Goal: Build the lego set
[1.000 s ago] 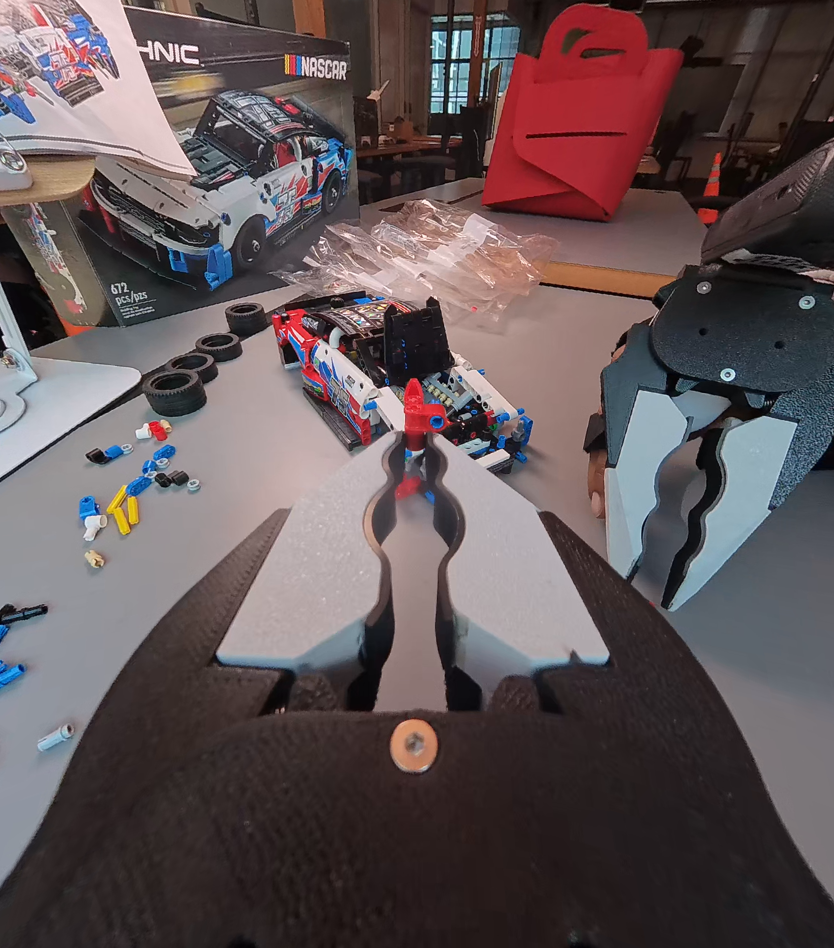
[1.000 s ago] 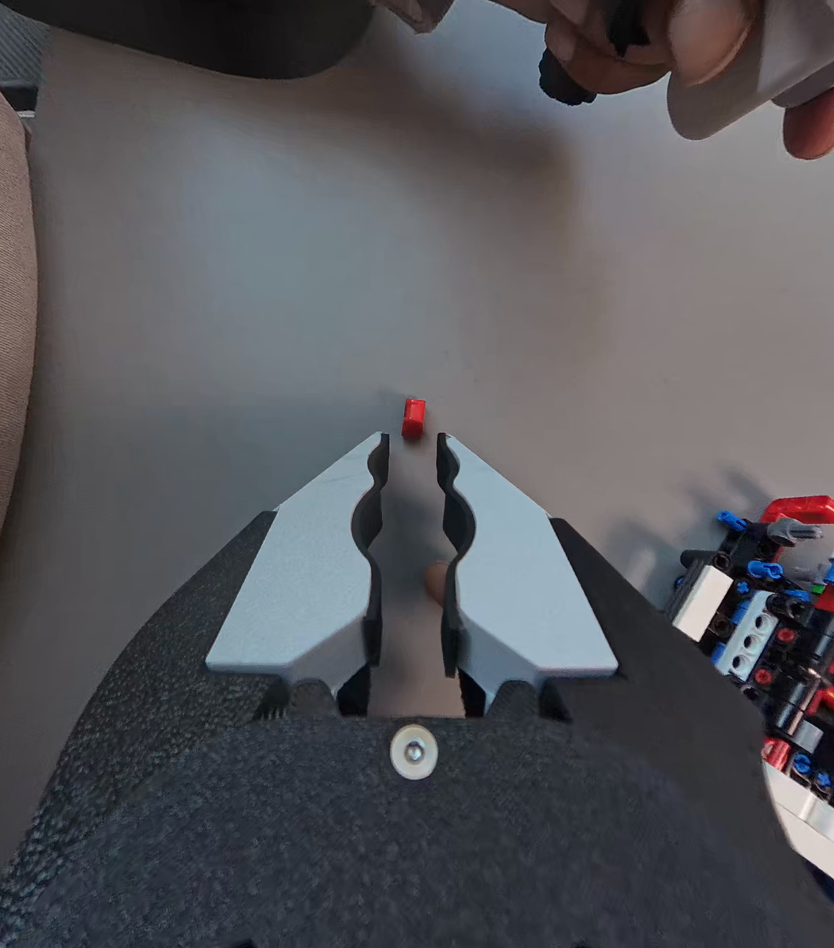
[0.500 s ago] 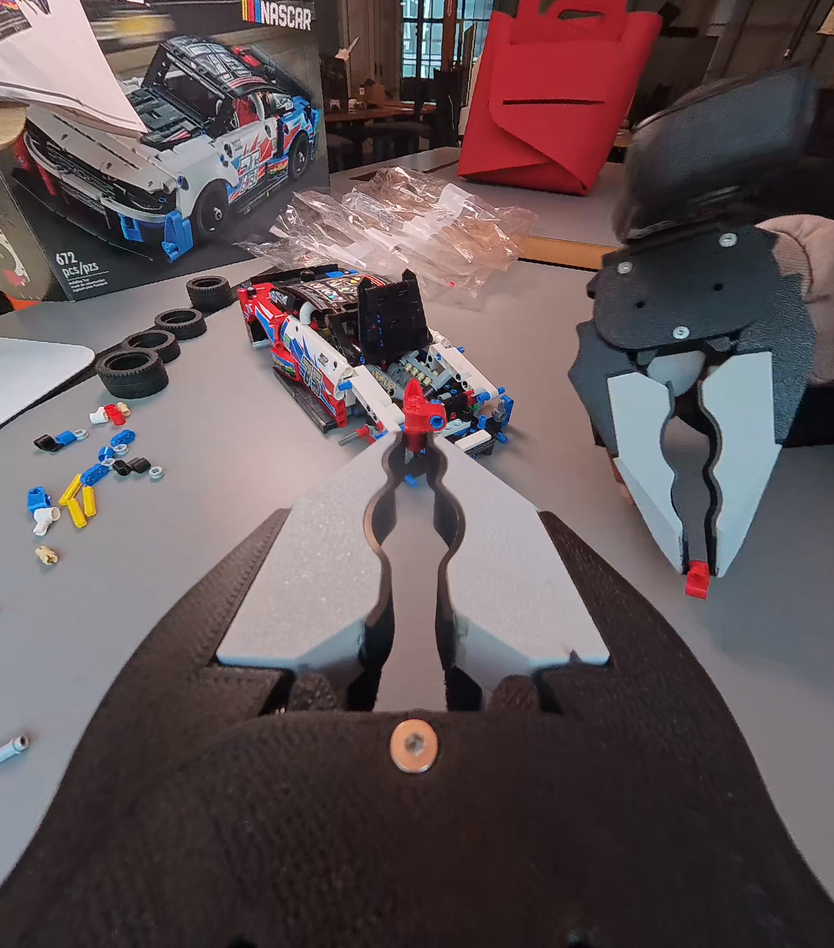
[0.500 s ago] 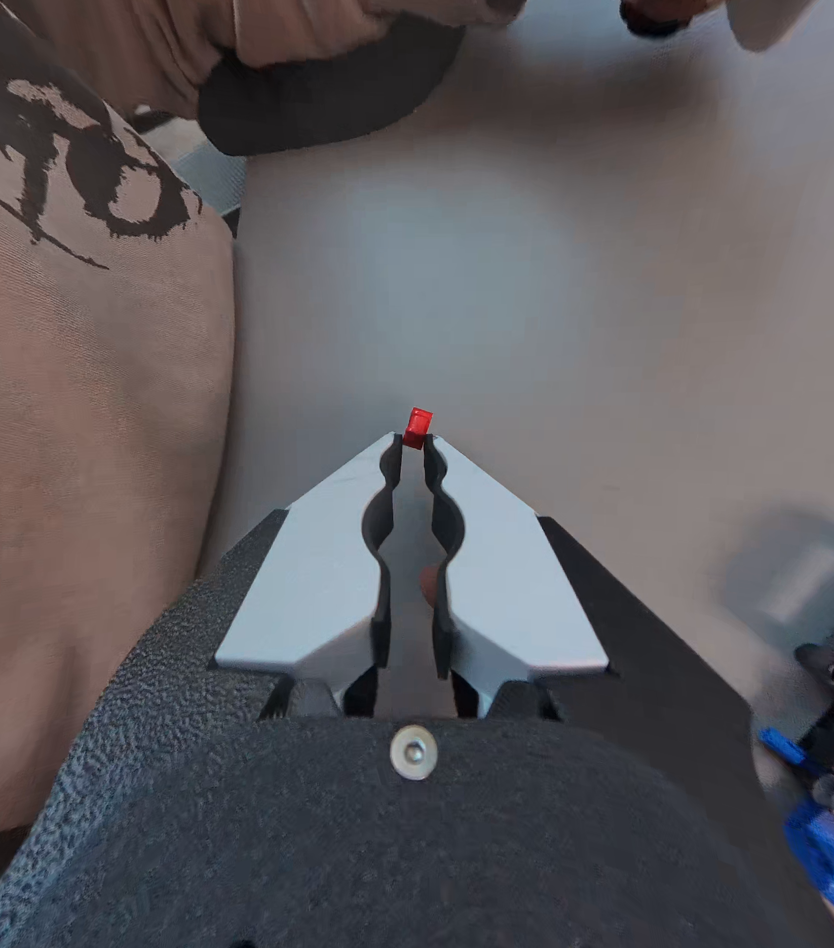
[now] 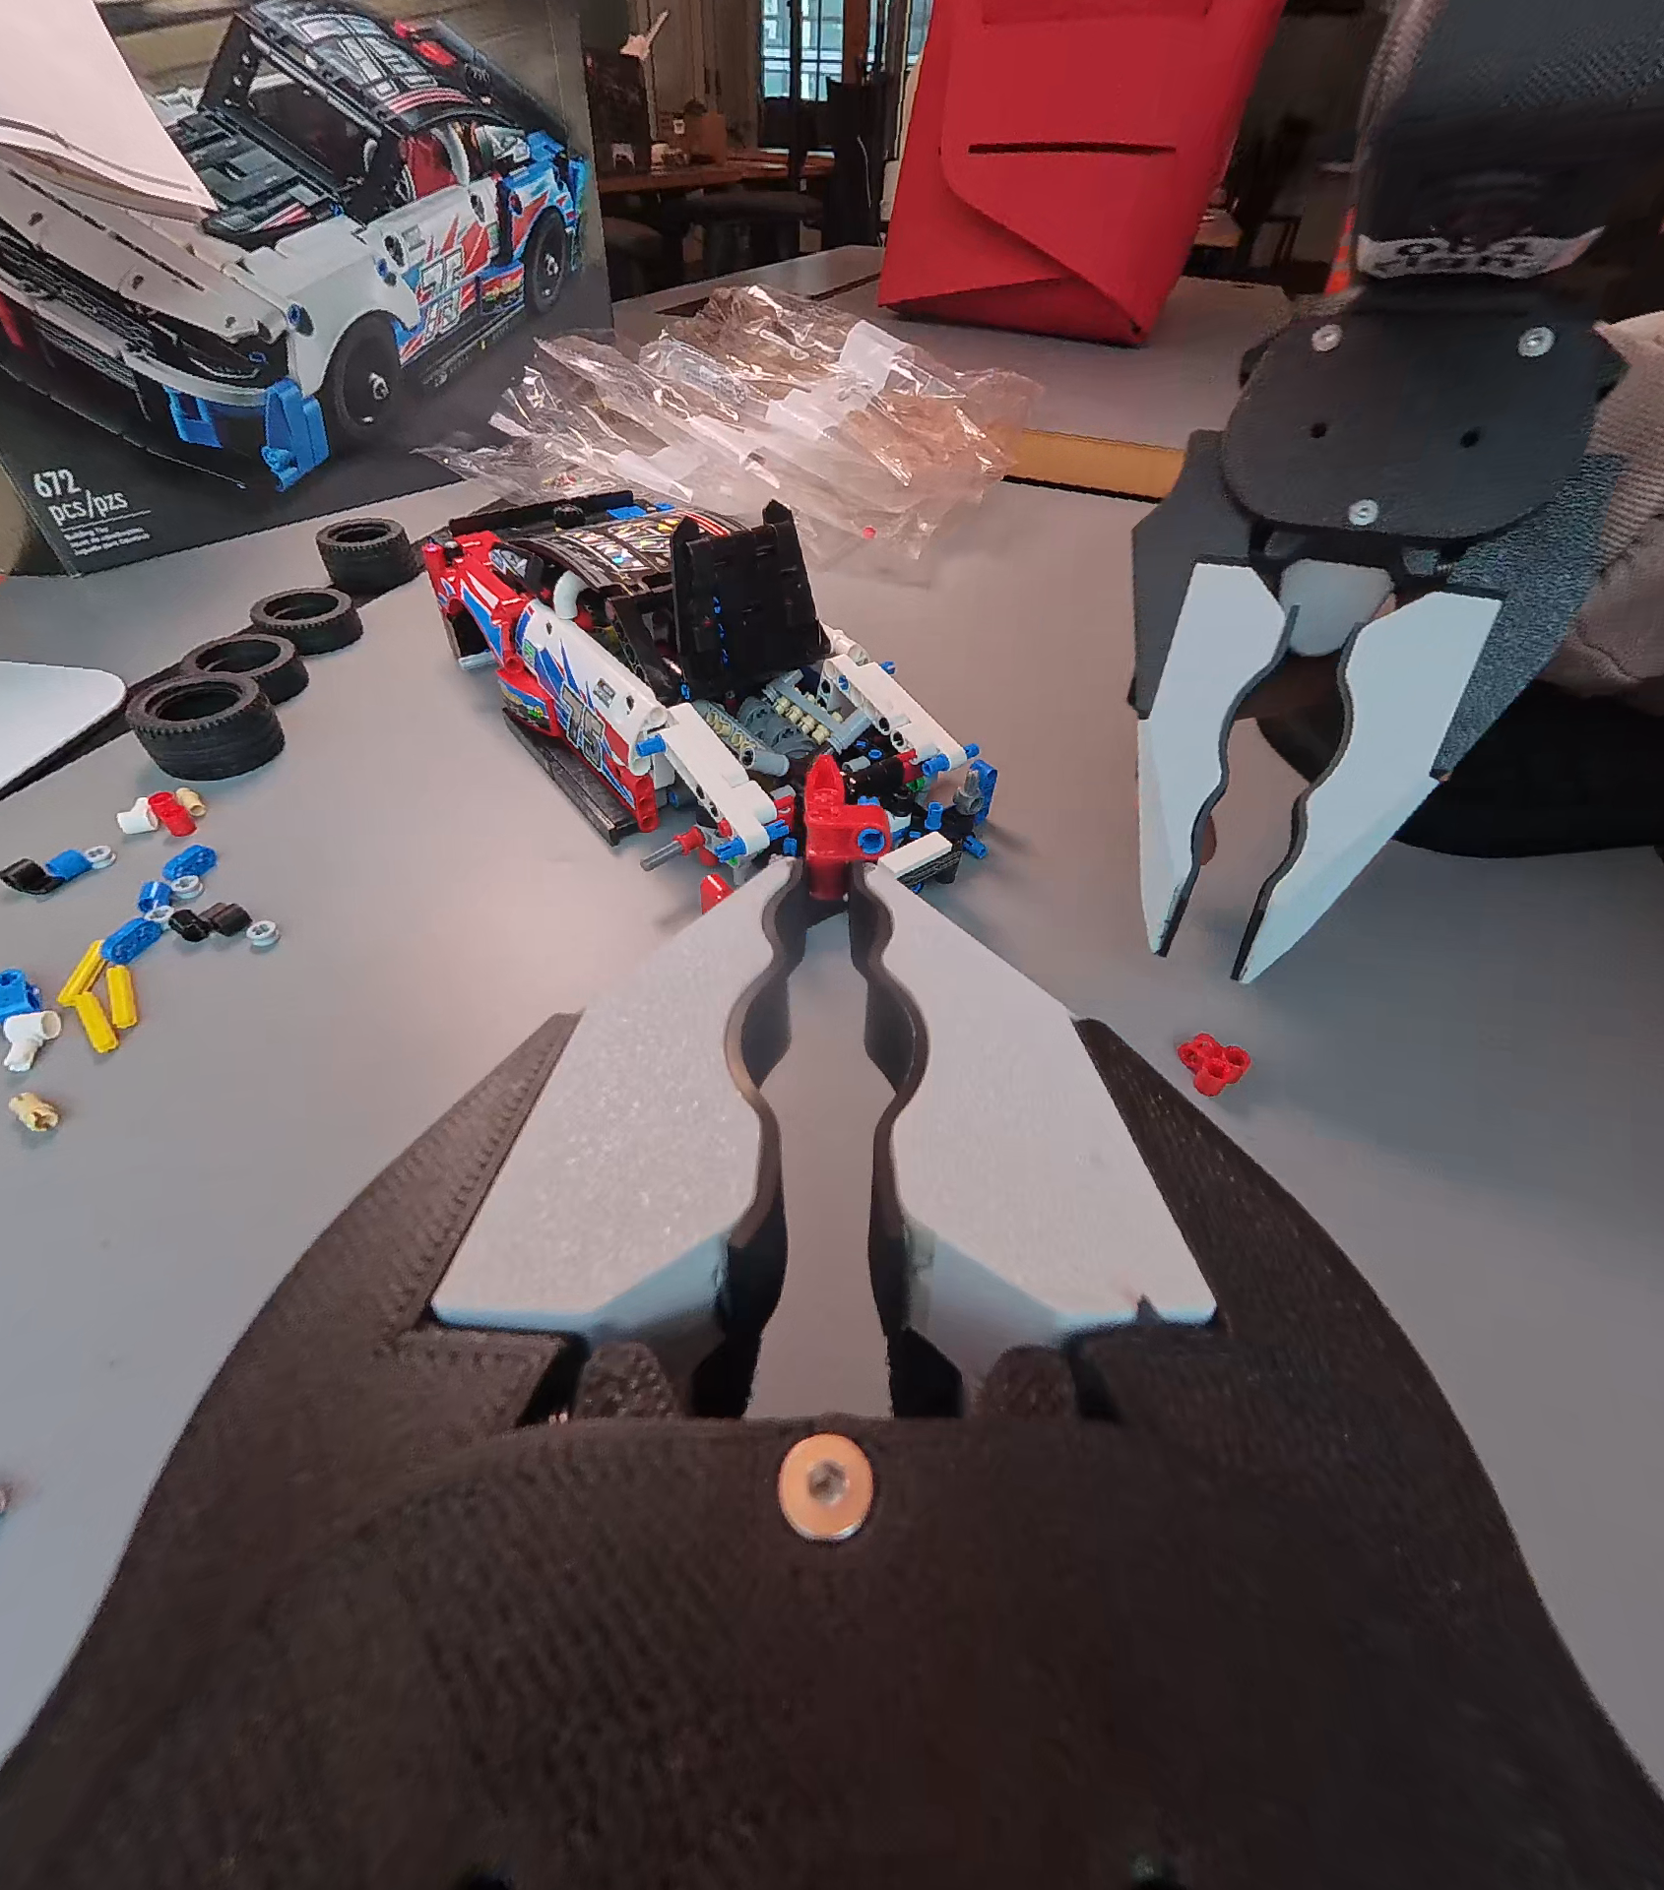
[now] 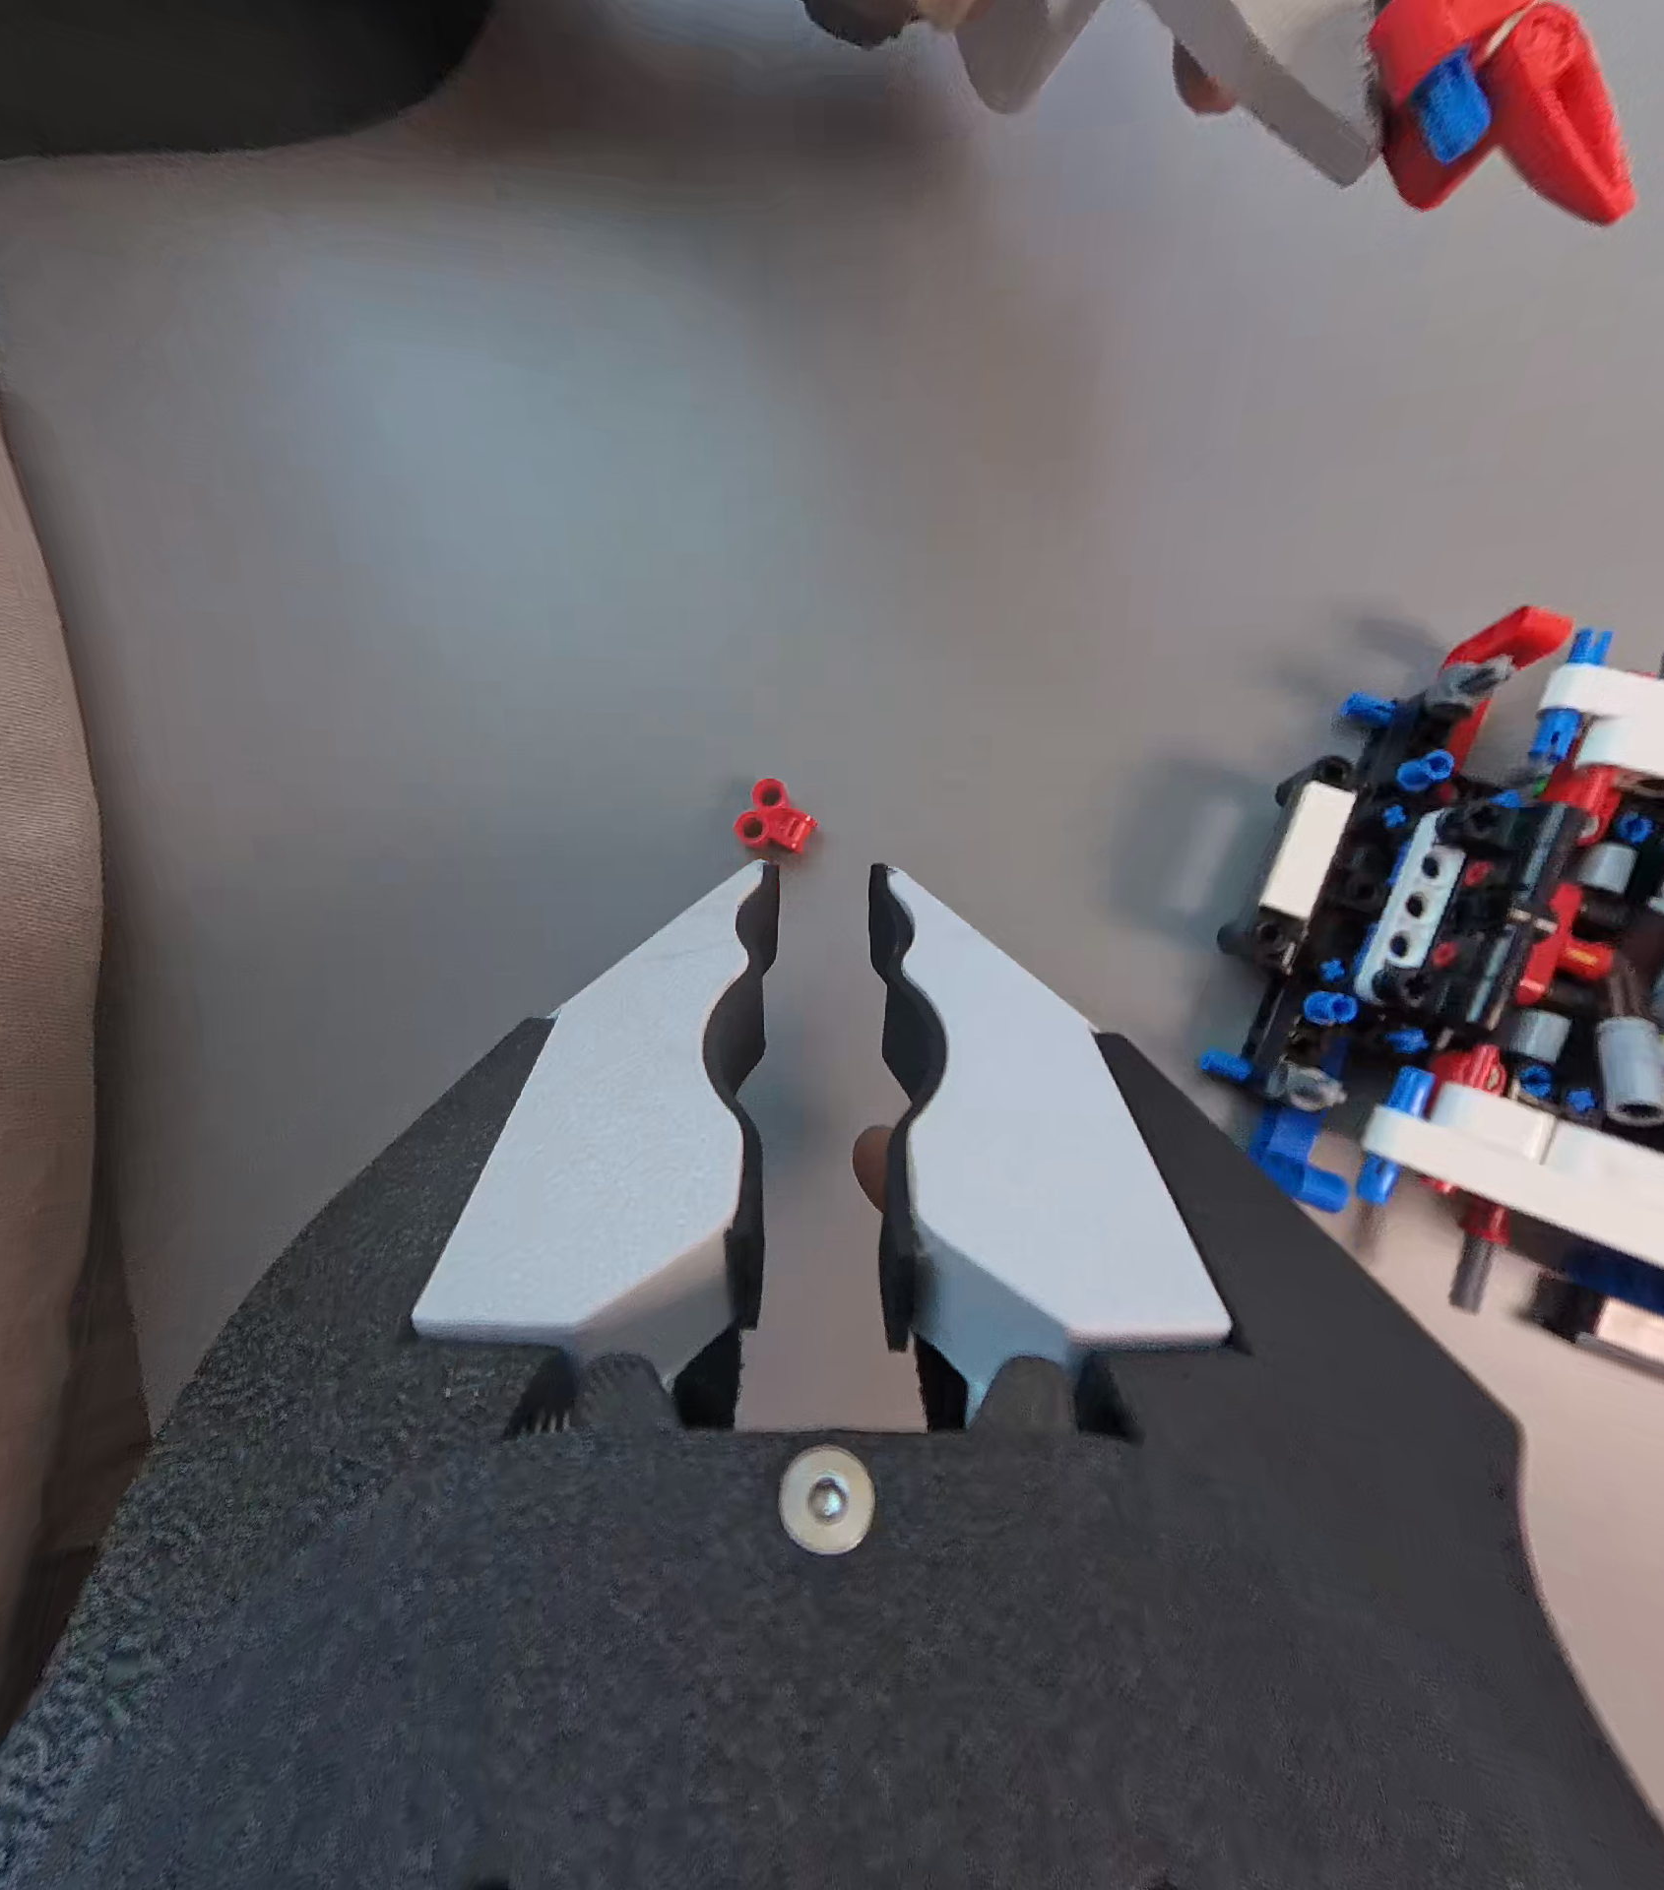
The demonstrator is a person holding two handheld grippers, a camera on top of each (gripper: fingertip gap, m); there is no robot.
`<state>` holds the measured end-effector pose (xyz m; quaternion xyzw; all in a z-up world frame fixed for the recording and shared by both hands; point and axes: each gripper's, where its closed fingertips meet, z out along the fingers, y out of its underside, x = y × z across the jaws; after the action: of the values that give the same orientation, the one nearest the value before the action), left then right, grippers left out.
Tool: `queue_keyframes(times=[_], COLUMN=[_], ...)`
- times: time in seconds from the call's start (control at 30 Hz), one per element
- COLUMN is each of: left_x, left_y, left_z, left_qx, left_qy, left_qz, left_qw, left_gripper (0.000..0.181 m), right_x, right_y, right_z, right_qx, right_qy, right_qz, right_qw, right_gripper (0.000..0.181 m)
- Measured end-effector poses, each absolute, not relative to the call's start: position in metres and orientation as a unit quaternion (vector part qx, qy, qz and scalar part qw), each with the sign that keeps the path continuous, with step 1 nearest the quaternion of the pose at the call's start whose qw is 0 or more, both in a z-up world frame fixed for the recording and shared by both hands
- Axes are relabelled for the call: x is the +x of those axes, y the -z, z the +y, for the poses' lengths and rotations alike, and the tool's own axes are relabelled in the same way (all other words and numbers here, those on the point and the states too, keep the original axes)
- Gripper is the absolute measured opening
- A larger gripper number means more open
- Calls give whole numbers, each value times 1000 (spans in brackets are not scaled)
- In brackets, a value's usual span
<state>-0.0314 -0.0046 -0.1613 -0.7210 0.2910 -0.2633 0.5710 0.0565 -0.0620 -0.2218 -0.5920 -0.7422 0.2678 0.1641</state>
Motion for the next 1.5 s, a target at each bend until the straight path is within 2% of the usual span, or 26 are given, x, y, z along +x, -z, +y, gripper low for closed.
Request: queue_keyframes(times=[0.03, 0.2, 0.33, 0.6, 0.87, 1.07, 1.2, 1.5], left_x=[-31, -27, -27, -30, -28, -23, -19, -7], left_y=[161, 163, 163, 163, 161, 150, 150, 164], left_z=[-5, -6, -7, -6, -7, -13, -15, -18], left_qx=[-721, -721, -721, -723, -718, -688, -681, -691], left_qy=[264, 265, 261, 257, 257, 269, 244, 225], left_qz=[293, 299, 299, 297, 297, 310, 331, 362], left_qw=[571, 567, 567, 569, 575, 598, 606, 584], left_gripper=[5, 5, 5, 5, 5, 4, 5, 5], right_x=[58, 51, 47, 45, 31, 17, 10, 3], right_y=[223, 235, 234, 239, 242, 189, 154, 163], right_z=[-67, -78, -56, -66, -59, -25, -13, -20], right_qx=[-605, -650, -637, -647, -641, -580, -548, -529], right_qy=[-262, -226, -201, -236, -223, -329, -369, -380], right_qz=[-732, -693, -705, -696, -701, -684, -680, -689], right_qw=[171, 214, 237, 204, 219, 297, 318, 319], right_gripper=[14, 16, 5, 15, 4, 4, 4, 4])
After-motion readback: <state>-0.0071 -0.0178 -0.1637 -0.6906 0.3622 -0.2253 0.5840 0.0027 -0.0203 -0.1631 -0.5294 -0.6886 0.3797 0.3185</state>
